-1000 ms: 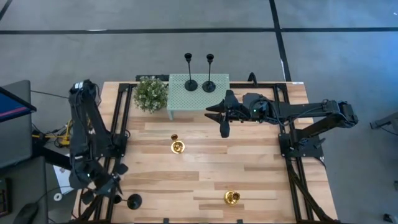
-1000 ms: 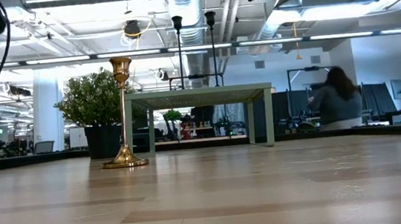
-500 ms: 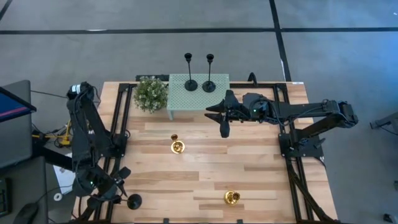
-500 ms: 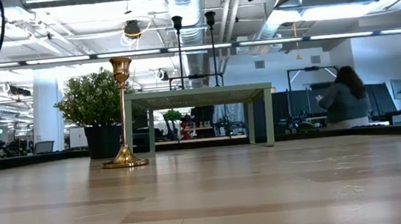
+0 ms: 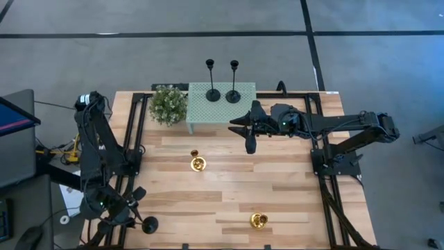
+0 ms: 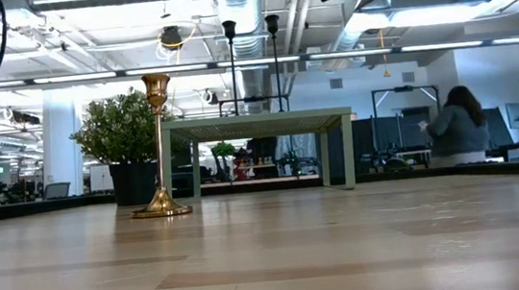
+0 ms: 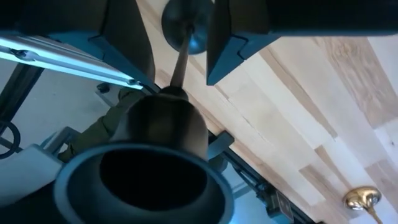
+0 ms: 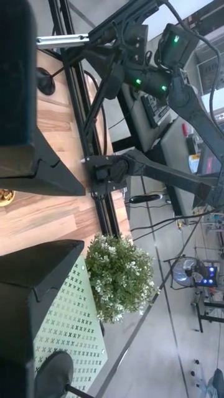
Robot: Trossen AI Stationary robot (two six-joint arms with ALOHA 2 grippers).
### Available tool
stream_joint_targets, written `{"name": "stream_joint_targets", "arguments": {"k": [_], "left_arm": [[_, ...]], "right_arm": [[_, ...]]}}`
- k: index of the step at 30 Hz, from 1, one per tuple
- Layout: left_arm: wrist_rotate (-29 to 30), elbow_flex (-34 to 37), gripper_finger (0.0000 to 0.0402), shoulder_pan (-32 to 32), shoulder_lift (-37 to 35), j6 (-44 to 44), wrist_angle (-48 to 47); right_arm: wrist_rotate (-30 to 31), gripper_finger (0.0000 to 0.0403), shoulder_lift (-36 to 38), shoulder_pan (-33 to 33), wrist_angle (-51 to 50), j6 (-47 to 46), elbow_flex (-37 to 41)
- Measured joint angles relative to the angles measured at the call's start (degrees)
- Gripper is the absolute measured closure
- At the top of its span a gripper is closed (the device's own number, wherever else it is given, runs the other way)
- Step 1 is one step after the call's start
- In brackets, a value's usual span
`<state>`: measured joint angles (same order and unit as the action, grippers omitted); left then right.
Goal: Pick & Place candle stick holders
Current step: Put the black candle holder on the shelf
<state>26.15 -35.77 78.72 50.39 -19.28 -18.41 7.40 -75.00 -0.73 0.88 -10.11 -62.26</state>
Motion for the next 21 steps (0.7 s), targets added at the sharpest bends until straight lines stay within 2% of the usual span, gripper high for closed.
{"name": "stream_joint_targets", "arguments": {"k": [14, 21], "left_arm": [[-0.67, 0.00, 0.0386, -0.07, 0.18, -0.34, 0.23], [1.60, 0.04, 0.0385, 0.02, -2.77, -0.74, 0.13]], "right_arm": [[0.00, 0.0288, 0.00, 0.00, -0.45, 0.11, 0.00], [0.00, 0.0288, 0.00, 0.00, -0.43, 0.11, 0.00]]}}
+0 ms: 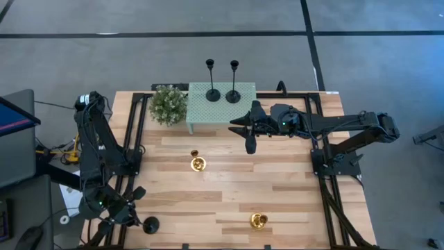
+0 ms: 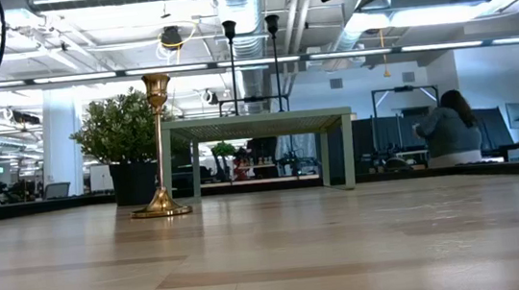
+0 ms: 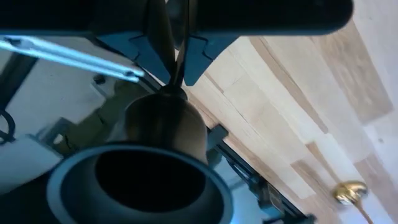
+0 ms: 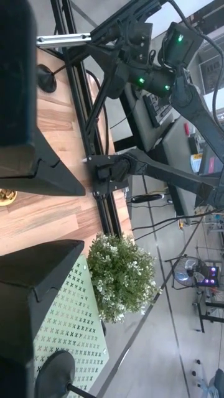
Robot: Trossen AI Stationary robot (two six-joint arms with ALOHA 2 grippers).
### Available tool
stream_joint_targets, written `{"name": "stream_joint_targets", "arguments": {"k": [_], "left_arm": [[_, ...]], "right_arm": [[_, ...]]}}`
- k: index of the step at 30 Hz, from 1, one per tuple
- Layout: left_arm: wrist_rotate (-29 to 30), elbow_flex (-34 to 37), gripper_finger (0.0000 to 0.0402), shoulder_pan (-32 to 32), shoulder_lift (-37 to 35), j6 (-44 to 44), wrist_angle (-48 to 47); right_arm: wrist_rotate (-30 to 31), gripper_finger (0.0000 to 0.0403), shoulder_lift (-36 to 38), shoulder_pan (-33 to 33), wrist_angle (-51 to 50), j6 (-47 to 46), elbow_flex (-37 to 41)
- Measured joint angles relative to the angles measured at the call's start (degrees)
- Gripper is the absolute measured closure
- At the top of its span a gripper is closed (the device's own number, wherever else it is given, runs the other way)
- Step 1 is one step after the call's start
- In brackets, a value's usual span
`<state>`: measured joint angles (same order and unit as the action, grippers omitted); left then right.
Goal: Pick & Place candle stick holders
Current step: Put the black candle holder on the shelf
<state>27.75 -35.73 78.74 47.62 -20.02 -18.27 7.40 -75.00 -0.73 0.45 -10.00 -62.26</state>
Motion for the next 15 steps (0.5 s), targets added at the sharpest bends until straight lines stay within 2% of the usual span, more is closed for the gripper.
{"name": "stream_joint_targets", "arguments": {"k": [10, 15], "left_arm": [[8.81, -0.29, 0.0388, -0.28, -10.69, -2.59, -1.08], [13.12, -0.31, 0.0388, -3.01, -13.80, -2.48, -2.80]], "right_arm": [[-0.02, 0.0288, 0.00, -0.04, -0.21, 1.52, 0.00], [-0.02, 0.0288, -0.01, -0.07, -2.64, 2.52, 0.00]]}}
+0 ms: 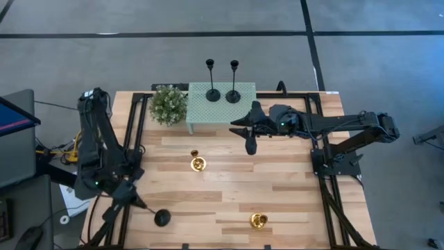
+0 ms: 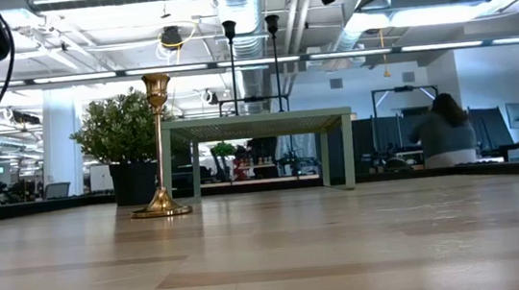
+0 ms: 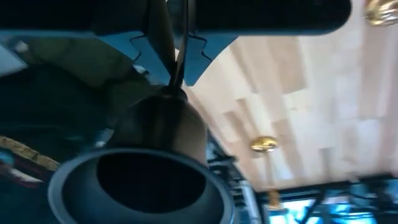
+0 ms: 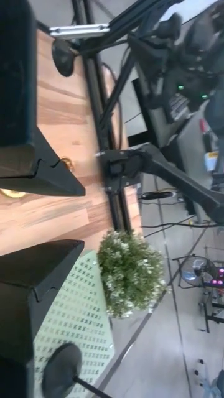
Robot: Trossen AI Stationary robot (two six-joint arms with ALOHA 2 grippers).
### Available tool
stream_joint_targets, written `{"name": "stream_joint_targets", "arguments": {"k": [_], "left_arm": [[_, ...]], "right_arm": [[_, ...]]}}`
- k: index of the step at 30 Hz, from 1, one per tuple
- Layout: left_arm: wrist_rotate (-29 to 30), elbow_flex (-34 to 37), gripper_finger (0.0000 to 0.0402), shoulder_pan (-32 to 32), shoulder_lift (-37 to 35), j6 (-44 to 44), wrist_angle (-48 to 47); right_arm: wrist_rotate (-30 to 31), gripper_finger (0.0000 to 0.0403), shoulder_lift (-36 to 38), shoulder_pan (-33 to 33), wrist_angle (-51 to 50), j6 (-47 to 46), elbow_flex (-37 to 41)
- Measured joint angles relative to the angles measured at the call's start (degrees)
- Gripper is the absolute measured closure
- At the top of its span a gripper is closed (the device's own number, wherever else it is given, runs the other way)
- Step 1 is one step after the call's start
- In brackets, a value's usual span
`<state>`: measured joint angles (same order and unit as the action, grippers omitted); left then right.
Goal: Pick & Place candle stick holders
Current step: Put the black candle holder on the shelf
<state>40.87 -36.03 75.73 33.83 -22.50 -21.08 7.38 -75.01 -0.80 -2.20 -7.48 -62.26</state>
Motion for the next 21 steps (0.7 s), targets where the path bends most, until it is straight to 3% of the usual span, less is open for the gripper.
{"name": "stream_joint_targets", "arguments": {"k": [8, 21], "left_arm": [[1.56, -2.43, 0.0388, -9.35, -0.13, 0.62, -1.33], [1.54, -21.52, 0.0388, -27.01, 7.49, 5.01, -15.37]], "right_arm": [[0.00, 0.0288, -0.03, 0.76, -2.73, 3.49, 0.00], [0.07, 0.0288, 2.28, 1.46, -12.17, 18.30, 0.07]]}}
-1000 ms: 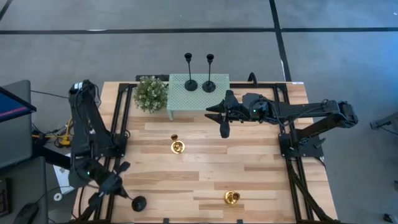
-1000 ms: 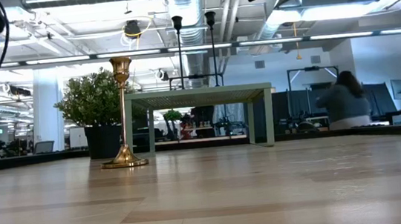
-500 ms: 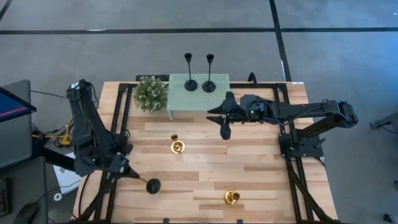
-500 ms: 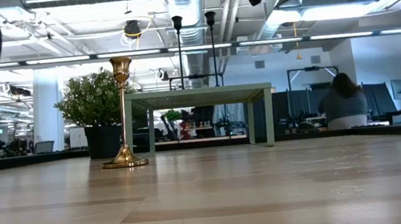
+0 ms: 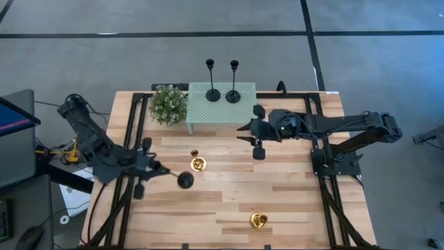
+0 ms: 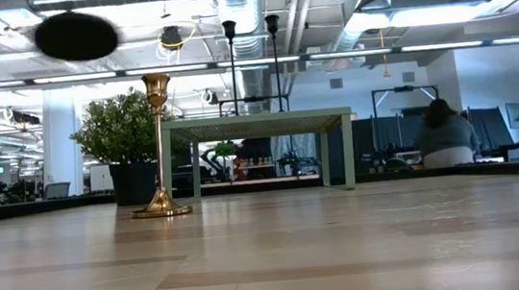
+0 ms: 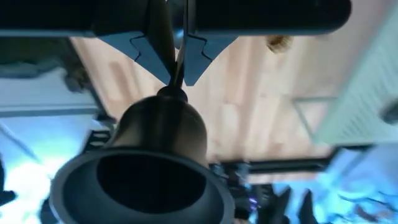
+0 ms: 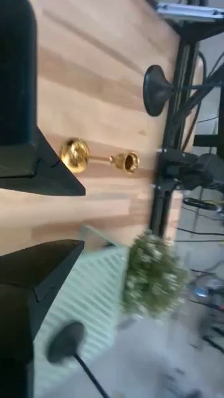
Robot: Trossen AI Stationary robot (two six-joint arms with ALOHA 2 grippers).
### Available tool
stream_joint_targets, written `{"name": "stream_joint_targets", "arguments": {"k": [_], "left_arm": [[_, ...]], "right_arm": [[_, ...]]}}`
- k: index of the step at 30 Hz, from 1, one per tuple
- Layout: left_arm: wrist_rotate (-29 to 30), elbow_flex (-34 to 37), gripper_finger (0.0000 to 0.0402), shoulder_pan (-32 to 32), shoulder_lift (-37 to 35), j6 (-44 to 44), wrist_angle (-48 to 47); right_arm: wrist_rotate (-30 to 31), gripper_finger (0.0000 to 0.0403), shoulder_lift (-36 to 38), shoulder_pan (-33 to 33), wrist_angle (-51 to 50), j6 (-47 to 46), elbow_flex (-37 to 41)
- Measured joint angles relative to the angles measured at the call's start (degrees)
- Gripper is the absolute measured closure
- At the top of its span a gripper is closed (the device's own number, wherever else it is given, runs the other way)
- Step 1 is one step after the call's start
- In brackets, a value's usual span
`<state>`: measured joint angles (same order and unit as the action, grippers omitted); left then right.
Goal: Pick & Place candle stick holders
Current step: Put the black candle holder on the shelf
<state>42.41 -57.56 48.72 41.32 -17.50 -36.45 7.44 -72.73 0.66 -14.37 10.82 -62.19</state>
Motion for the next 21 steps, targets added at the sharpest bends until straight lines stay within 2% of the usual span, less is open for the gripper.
{"name": "stream_joint_targets", "arguments": {"k": [5, 9, 13, 17, 21], "left_arm": [[0.01, -6.61, 0.0388, -10.43, 5.49, 5.77, 0.10], [-1.63, -10.50, 0.0388, -20.92, 10.70, 8.31, -0.06], [-9.70, -14.49, 0.0388, -31.65, 14.98, 9.42, 0.01], [-19.38, -17.71, 0.0388, -40.87, 19.86, 14.30, -0.06], [-24.69, -21.44, 0.0388, -47.57, 23.88, 18.45, 0.09]], "right_arm": [[-0.01, 0.0302, 3.11, -2.65, -1.52, 9.88, -0.02], [0.20, 0.0318, 6.20, -5.99, -2.60, 10.53, -0.09], [0.13, 0.0327, 8.52, -8.72, -5.12, 8.95, -0.09], [0.12, 0.0329, 8.76, -10.70, -6.00, 5.33, -0.09], [-0.05, 0.0329, 8.58, -11.46, -5.86, 4.93, -0.09]]}}
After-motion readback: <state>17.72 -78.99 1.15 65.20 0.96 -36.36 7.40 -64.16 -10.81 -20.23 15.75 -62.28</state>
